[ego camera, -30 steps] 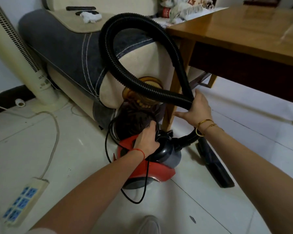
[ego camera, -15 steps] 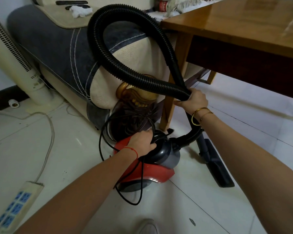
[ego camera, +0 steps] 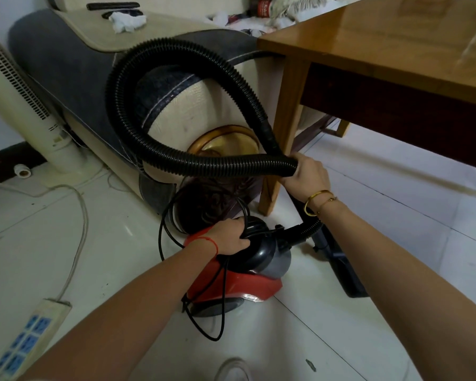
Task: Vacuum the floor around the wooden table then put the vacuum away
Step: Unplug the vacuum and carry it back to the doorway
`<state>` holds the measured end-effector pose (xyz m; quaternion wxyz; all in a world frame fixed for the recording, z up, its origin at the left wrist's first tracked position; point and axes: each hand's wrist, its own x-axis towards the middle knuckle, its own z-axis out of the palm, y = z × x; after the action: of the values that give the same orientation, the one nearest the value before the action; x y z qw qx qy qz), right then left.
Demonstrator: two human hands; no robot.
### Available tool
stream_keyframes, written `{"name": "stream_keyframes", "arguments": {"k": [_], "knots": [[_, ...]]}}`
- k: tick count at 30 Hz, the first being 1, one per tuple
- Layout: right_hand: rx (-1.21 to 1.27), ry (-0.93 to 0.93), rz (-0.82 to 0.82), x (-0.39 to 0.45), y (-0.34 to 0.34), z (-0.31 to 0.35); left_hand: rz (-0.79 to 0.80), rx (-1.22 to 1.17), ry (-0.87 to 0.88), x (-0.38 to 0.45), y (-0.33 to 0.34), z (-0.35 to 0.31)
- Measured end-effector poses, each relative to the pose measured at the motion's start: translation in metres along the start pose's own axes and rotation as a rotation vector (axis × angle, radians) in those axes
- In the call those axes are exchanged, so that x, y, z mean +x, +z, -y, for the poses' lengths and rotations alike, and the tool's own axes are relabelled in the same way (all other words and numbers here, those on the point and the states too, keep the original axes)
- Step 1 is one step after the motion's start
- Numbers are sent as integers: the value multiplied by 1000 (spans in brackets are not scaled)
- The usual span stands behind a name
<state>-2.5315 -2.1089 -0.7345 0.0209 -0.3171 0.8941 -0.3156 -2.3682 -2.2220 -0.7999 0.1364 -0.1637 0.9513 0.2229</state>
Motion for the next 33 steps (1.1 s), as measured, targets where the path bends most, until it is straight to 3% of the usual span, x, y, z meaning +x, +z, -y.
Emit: {"name": "stream_keyframes", "arguments": {"k": [6, 11, 23, 33], "knots": [[71, 7, -6, -20, -16, 12, -6, 75, -29, -31, -15, -16], [163, 45, 30, -31, -74, 47, 45, 88, -53, -73, -58, -45], [205, 146, 95, -32, -319, 226, 227, 10, -104, -223, -297, -155], [244, 84, 94, 1, -470, 359, 149, -59, -149, -312, -462, -200]]}}
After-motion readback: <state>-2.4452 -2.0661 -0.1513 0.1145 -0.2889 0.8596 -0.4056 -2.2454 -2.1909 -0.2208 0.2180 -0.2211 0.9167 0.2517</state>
